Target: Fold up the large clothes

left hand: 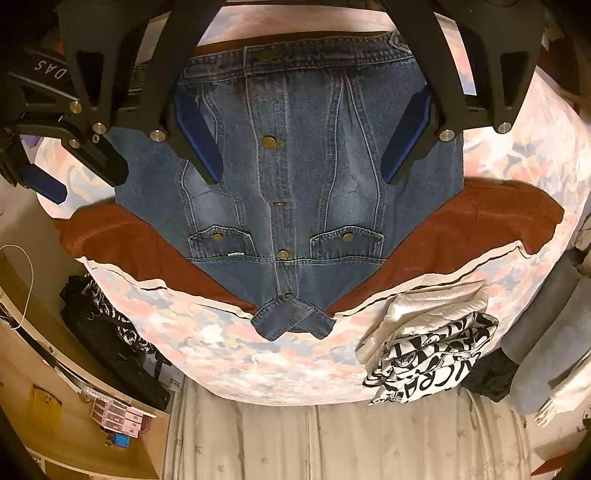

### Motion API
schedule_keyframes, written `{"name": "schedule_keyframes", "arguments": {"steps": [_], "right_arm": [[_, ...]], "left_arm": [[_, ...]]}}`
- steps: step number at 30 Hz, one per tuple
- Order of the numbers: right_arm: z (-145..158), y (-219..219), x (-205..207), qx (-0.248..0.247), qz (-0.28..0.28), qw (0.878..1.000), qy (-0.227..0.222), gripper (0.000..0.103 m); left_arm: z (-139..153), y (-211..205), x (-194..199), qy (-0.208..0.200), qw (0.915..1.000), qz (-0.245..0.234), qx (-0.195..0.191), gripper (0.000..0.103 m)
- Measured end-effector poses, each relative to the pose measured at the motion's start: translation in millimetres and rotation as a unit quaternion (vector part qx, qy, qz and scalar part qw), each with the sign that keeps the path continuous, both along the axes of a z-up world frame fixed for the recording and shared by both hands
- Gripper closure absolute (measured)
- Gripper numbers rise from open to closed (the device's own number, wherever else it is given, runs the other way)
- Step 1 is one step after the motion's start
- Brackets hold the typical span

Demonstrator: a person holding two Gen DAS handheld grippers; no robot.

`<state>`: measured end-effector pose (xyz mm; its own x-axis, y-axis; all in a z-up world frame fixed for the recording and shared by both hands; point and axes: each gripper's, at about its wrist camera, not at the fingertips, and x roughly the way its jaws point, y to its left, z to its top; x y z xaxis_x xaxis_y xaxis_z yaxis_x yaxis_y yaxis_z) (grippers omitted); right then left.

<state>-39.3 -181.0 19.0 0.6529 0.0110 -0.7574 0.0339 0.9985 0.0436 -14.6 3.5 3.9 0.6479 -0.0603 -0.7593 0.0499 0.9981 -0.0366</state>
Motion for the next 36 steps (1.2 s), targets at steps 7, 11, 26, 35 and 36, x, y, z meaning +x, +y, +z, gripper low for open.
{"name": "schedule_keyframes", "arguments": {"steps": [7,11,26,35,36], "right_arm": [[-6.7,-8.0,-0.4,0.004,-0.007,1.000,0.008,0.000],[-8.1,-11.1,0.6,0.005,-0.009,1.000,0.012,0.000],[-15.4,-16.7,1.6,0.002,-0.014,1.000,0.020,0.000],[-19.7,-19.4,3.7,0.000,-0.018,1.000,0.025,0.000],[-20.1,-19.9,4.5,-0.001,-0.018,0.999,0.026,0.000]], "left_arm": [[-2.7,-4.0,-0.3,0.006,1.0000,-0.004,0.000,0.017],[-5.2,-5.6,1.1,0.008,0.9999,-0.007,0.000,0.017],[-13.3,-7.4,4.5,0.017,0.9998,-0.006,-0.002,0.017],[-19.2,-11.9,8.9,0.026,0.9996,-0.011,-0.002,0.017],[-19.0,-12.6,9.1,0.027,0.9996,-0.012,-0.002,0.017]]}}
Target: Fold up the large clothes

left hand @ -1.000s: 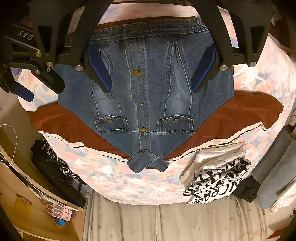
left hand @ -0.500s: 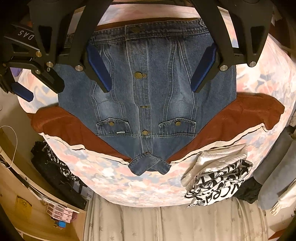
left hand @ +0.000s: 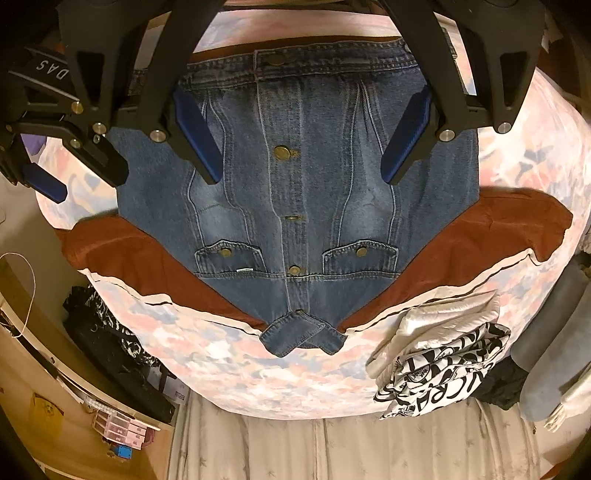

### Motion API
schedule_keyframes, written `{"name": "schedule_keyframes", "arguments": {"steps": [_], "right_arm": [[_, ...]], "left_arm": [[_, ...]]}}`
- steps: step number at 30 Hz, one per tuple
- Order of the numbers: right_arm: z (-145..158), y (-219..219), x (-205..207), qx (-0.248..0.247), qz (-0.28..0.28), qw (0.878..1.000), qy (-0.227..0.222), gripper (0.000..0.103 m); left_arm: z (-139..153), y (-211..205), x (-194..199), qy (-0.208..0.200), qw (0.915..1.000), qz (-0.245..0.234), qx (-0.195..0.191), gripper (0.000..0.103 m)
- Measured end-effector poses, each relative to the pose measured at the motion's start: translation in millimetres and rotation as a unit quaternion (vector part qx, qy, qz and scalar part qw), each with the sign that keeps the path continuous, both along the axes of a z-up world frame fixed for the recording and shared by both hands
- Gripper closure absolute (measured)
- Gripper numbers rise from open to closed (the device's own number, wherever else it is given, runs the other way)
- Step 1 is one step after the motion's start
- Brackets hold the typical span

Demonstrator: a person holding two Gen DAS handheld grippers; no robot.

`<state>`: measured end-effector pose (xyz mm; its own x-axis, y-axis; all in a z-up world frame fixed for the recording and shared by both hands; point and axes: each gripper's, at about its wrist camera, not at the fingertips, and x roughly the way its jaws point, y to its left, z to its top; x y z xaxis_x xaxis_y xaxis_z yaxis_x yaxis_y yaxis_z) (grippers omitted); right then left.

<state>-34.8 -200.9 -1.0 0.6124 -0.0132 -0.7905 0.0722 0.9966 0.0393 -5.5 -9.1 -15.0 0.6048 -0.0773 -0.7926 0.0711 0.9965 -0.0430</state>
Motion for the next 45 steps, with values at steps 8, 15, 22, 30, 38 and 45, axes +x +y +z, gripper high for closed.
{"name": "schedule_keyframes", "arguments": {"steps": [8,15,22,30,38,45], "right_arm": [[-1.3,-1.8,1.1,0.000,-0.001,1.000,0.002,0.000],[-3.1,-2.7,0.6,0.000,-0.001,1.000,0.003,0.000],[-7.3,-6.0,2.3,-0.002,-0.002,1.000,0.004,0.000],[9.7,-12.6,8.0,-0.023,0.001,1.000,-0.020,0.000],[52.8,-39.0,12.8,-0.058,-0.010,0.997,-0.057,0.000],[117.5,-87.9,1.6,-0.106,-0.040,0.985,-0.131,0.000]], "left_arm": [[-1.7,-4.1,-0.2,0.003,1.0000,-0.002,0.001,0.017],[-6.1,-5.5,1.2,0.011,0.9999,-0.002,0.001,0.017],[-5.7,-9.8,4.5,0.015,0.9998,-0.008,0.009,0.017],[14.4,-24.9,16.9,0.010,0.9995,-0.028,0.010,0.017],[60.0,-57.7,34.9,-0.034,0.9968,-0.073,-0.003,0.017],[107.4,-100.3,51.9,-0.077,0.9898,-0.115,-0.034,0.017]]}}
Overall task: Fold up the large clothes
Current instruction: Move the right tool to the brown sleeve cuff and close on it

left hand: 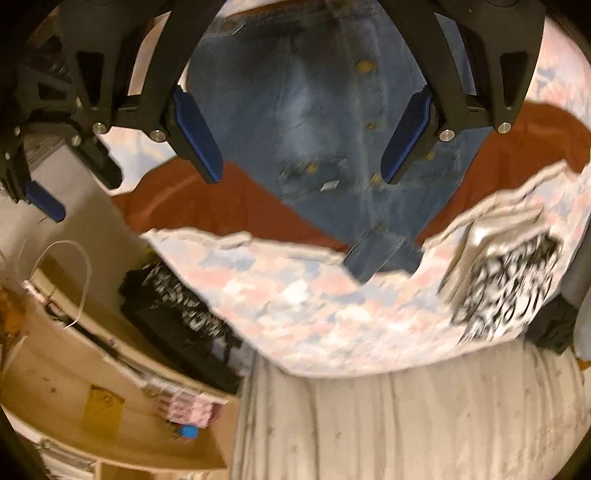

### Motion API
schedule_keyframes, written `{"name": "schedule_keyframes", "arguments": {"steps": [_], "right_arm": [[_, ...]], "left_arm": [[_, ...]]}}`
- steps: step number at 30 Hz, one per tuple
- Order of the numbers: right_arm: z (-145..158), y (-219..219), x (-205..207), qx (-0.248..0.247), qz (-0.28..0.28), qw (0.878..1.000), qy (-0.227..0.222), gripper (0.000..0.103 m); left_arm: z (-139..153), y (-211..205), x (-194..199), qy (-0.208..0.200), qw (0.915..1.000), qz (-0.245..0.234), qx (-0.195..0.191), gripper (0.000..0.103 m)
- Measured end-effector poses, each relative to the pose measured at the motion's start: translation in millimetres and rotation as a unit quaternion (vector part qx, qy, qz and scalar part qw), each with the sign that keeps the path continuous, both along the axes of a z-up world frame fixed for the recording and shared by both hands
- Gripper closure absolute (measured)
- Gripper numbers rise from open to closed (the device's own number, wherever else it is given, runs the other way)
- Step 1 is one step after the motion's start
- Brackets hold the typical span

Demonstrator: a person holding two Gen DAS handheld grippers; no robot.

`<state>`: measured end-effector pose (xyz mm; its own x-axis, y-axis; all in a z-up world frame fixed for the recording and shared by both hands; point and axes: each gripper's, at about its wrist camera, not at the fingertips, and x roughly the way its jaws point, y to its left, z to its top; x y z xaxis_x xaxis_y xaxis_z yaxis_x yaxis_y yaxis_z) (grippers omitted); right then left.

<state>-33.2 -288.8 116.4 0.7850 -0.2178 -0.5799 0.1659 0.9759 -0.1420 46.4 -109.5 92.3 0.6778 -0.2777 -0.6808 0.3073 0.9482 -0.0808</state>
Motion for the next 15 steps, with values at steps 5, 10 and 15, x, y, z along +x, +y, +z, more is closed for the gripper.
{"name": "schedule_keyframes", "arguments": {"steps": [5,10,15], "right_arm": [[56.0,-55.9,-10.0,-0.008,-0.026,0.998,-0.058,0.000],[94.0,-126.5,-2.6,-0.005,-0.050,0.997,-0.053,0.000],[87.5,-213.5,10.9,0.084,-0.072,0.994,-0.025,0.000]], "left_arm": [[31.6,-38.9,7.9,-0.068,0.9976,-0.005,0.015,0.017],[42.1,-79.1,33.4,-0.072,0.9967,-0.029,-0.024,0.017],[16.4,-125.3,57.8,-0.071,0.9968,-0.035,-0.016,0.017]]}}
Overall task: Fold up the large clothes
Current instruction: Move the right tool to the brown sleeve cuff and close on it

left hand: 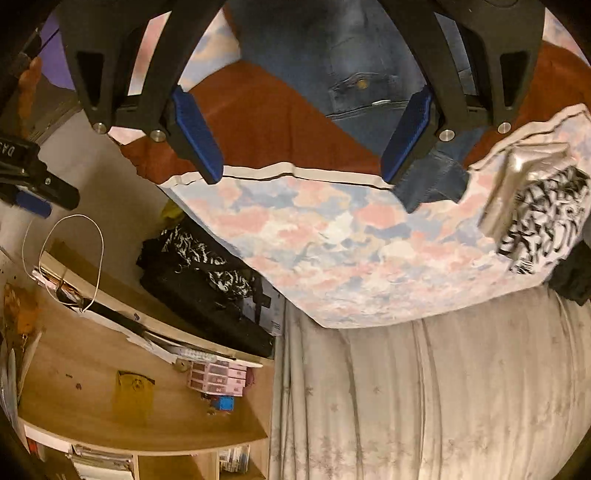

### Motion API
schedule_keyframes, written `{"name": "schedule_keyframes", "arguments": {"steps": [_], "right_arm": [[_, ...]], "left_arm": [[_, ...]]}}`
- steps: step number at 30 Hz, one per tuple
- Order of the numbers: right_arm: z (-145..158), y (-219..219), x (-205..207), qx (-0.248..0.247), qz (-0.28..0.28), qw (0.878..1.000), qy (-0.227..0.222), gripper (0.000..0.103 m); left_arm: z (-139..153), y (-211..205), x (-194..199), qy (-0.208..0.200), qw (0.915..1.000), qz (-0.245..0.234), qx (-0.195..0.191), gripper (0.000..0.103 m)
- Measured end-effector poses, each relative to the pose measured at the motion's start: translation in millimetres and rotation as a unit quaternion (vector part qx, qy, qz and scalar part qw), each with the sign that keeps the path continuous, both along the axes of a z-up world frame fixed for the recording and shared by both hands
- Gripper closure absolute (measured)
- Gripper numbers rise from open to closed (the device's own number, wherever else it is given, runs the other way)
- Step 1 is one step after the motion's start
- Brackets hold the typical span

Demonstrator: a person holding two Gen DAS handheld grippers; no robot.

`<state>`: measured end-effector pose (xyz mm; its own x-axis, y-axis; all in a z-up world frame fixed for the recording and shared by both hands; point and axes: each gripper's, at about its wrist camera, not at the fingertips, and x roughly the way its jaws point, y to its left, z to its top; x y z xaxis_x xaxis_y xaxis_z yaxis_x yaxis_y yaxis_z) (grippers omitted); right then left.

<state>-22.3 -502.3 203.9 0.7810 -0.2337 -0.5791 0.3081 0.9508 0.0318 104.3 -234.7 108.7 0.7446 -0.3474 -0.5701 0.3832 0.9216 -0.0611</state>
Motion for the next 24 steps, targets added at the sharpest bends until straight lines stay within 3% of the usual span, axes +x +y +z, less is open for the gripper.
{"name": "schedule_keyframes", "arguments": {"steps": [1,3,5,13,20,24], "right_arm": [[-8.4,-16.0,2.9,0.016,-0.007,1.000,0.009,0.001],[-36.4,-43.9,8.7,0.040,-0.019,0.999,0.026,0.012],[-73.4,-69.9,13.8,0.085,-0.026,0.995,0.049,0.035],[-213.1,-157.6,-0.5,0.236,-0.109,0.959,0.112,0.036],[-321.2,-208.6,15.8,0.327,-0.168,0.923,0.117,0.036],[-346.7,-222.6,23.9,0.332,-0.188,0.919,0.099,0.036]], "left_arm": [[-9.8,-4.1,4.7,0.008,0.9999,-0.003,-0.011,0.017],[-33.0,-12.2,13.2,0.026,0.9991,-0.007,-0.034,0.017],[-56.3,-20.4,21.1,0.035,0.9987,-0.002,-0.038,0.017],[-152.6,-50.0,47.0,0.059,0.9981,0.018,0.005,0.020],[-191.1,-74.1,66.8,0.073,0.9967,0.020,0.029,0.021],[-197.5,-86.5,67.5,0.076,0.9963,0.009,0.039,0.021]]}}
